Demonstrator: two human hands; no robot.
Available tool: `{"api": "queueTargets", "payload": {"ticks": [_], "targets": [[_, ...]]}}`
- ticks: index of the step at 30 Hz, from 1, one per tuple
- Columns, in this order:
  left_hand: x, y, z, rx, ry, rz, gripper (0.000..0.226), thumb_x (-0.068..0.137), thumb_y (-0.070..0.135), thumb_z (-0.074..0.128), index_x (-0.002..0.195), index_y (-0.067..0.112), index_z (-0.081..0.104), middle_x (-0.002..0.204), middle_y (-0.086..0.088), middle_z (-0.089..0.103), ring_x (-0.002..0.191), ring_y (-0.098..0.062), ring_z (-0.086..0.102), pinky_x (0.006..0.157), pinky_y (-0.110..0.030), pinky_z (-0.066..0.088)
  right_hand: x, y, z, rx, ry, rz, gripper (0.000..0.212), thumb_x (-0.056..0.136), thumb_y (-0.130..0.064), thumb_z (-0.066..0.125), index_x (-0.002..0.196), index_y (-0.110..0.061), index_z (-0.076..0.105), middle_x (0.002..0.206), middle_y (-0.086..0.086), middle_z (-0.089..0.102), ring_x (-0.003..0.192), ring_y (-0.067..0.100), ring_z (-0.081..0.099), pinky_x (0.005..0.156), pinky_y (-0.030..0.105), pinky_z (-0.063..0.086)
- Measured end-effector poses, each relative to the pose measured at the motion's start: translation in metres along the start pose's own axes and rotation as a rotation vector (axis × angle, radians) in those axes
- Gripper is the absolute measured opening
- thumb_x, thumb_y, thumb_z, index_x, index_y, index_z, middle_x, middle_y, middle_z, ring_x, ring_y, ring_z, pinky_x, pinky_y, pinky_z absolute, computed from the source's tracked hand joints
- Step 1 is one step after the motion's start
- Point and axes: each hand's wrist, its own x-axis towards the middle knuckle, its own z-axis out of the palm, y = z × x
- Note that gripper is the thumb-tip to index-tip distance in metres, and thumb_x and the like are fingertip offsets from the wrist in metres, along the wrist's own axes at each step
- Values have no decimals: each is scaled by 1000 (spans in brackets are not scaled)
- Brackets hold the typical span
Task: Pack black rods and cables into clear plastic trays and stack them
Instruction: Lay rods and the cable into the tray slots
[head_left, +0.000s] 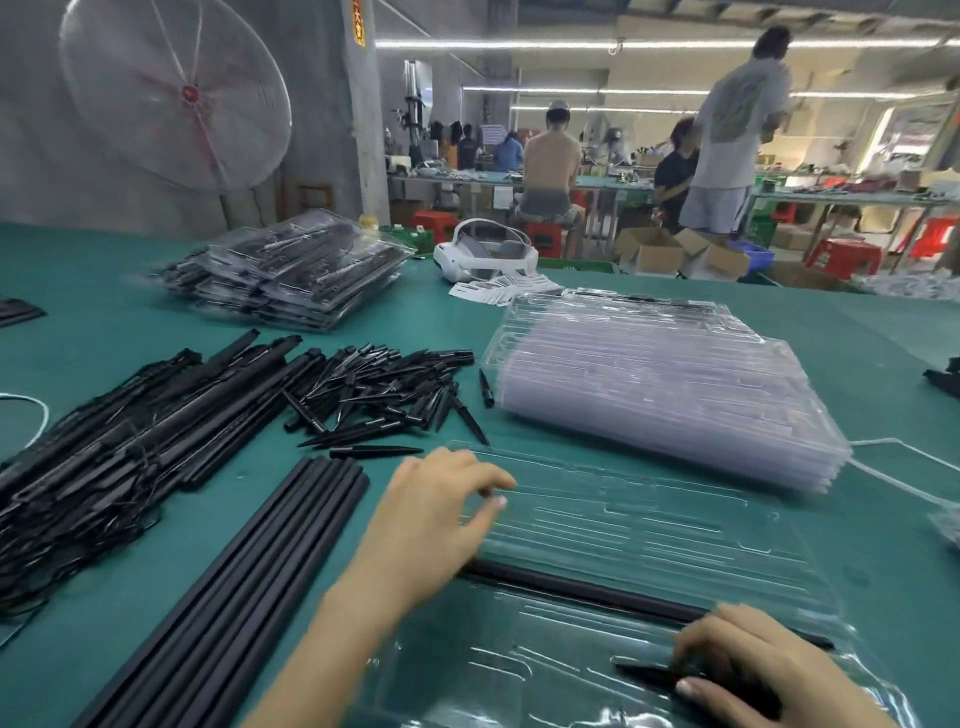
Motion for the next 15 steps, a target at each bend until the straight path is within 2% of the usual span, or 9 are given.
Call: {"api": "queueTargets", "payload": {"ticks": [2,3,5,8,10,12,15], "targets": [[1,-39,-20,166,183,-263,23,91,24,60,113,29,65,108,13,62,108,-9,49,93,-32,30,2,-1,1,-36,7,-2,15,77,-56,61,82,-42,64,81,-23,59,80,-7,57,74,8,42],[-3,-62,-28,243,218,-417,29,91,20,60,119,23,63,118,5,61,117,-16,46,96,-36,29,1,-3,2,-71,15,-17,11,76,-50,66,82,-42,64,78,-24,58,76,-7,57,70,7,43],[-16,-101,-42,317,216,-694,42,93,15,55,135,13,50,140,-6,47,135,-24,30,106,-45,24,1,-6,3,-95,12,-12,12,72,-41,72,80,-39,64,74,-25,56,71,-8,55,66,7,44],[-33,-141,-54,294,92,-977,53,101,21,40,149,7,24,159,-6,14,147,-23,1,114,-57,12,-1,-5,5,-98,15,-9,10,74,-41,70,81,-38,63,75,-23,57,72,-6,55,66,10,45],[-36,-153,-54,288,-81,-1073,53,103,31,30,151,12,18,161,-4,4,147,-22,-4,114,-61,6,-2,-3,7,-102,40,-16,9,76,-44,67,82,-39,63,75,-22,57,73,-4,55,69,12,45],[-34,-154,-50,318,-195,-1079,50,104,35,24,150,15,22,161,-5,1,147,-23,-1,113,-58,8,-2,-4,6,-91,43,-6,8,78,-47,65,83,-41,62,76,-21,56,76,-3,54,72,13,44],[-32,-150,-44,385,-137,-1057,44,103,30,27,143,12,37,155,-11,16,140,-30,14,110,-51,18,-3,-2,8,-98,40,-10,11,80,-53,59,85,-43,59,76,-22,55,76,-3,54,72,13,43]]}}
